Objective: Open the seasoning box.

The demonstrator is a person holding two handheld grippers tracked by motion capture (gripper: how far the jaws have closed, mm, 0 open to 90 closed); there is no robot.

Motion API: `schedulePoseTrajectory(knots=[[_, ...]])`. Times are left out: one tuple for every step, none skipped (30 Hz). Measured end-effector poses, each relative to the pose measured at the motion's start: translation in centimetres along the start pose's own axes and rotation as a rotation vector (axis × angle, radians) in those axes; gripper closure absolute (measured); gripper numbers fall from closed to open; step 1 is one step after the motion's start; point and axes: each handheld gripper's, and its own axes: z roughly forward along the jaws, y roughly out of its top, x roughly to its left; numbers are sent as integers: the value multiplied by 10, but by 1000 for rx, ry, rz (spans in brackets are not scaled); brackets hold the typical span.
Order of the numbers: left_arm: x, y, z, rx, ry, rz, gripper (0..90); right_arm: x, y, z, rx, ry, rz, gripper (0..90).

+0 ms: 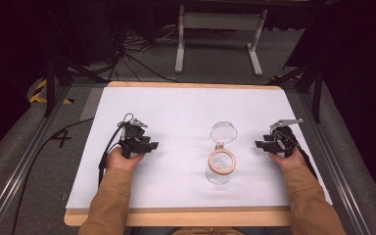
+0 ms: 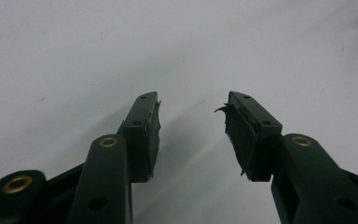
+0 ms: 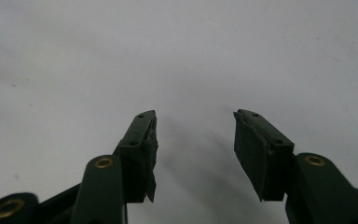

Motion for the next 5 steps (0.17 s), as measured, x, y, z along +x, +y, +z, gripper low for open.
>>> schedulePoseTrajectory(knots=[[0,0,0,3,-2,6,548,0,0,0,2,11,14,490],[1,1,-1,2,-6,11,548,-1,0,0,0,18,25,488],[1,1,-1,-2,-10,4,547,-1,0,-1,-5,22,31,485],[0,1,-2,-14,-12,-1,548,-2,0,-1,-6,22,30,484],[-1,2,-4,-23,-20,-2,548,-2,0,-2,-12,26,33,482]])
